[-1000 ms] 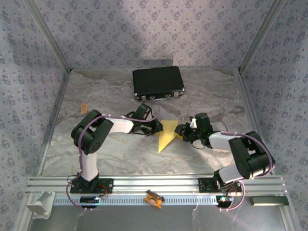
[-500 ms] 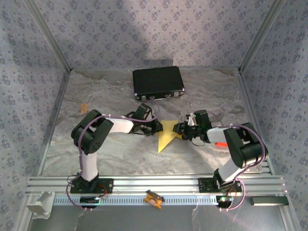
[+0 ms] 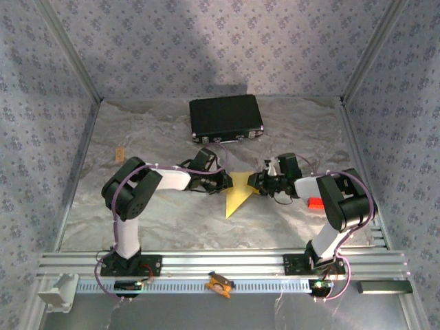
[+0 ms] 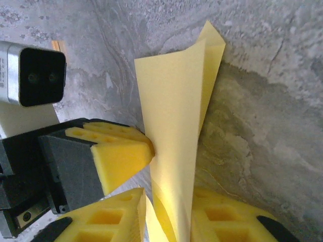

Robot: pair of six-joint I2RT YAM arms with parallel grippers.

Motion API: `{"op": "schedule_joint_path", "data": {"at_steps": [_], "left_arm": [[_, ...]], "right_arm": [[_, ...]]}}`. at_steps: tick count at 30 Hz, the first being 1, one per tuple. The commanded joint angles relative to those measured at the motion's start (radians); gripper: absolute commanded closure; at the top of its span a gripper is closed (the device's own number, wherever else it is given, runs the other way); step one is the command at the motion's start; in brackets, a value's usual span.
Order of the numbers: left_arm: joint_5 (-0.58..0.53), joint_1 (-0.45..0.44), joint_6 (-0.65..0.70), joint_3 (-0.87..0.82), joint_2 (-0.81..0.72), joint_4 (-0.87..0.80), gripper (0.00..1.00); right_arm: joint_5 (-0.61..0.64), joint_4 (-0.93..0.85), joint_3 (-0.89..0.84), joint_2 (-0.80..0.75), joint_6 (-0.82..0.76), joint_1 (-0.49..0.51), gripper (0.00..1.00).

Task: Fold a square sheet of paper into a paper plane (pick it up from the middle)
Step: Fold the wing for the fifth time at the center of the table.

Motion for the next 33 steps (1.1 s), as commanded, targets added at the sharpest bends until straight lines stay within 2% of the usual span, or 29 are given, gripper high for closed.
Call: {"op": "schedule_joint_path", "data": {"at_steps": [1,4,8,11,16,18,24,28,33], "left_arm": [[0.006,-0.015,0.011,0.009,0.033,-0.015,0.86],[0.007,-0.016,0.014,0.01,0.025,-0.016,0.86],[0.012,-0.011,0.021,0.009,-0.004,-0.016,0.82],[-0.005,-0.004,0.034,0.003,-0.057,-0.016,0.74],[-0.122,-0.019,0.111,-0.003,-0.173,-0.09,0.62],[-0.166,-0.043,0.15,-0.012,-0.206,-0.11,0.58],[-0.302,-0.136,0.269,-0.047,-0.276,-0.172,0.58],[-0.403,-0.221,0.376,-0.036,-0.287,-0.246,0.57],[-0.538,-0.32,0.441,-0.03,-0.29,-0.312,0.52]], "right_arm": [[-0.018,-0.037,0.019,0.015,-0.034,-0.009,0.77],[-0.021,-0.044,0.023,0.017,-0.04,-0.01,0.8],[-0.014,-0.037,0.02,0.014,-0.033,-0.01,0.89],[-0.014,-0.03,0.014,0.006,-0.012,-0.004,0.95],[0.052,0.005,-0.023,-0.047,0.103,0.001,0.97],[0.087,0.014,-0.035,-0.07,0.159,0.008,0.98],[0.21,-0.01,-0.08,-0.141,0.308,0.028,0.99],[0.225,-0.004,-0.089,-0.164,0.346,0.037,1.0],[0.211,-0.006,-0.079,-0.168,0.357,0.042,1.0]]}}
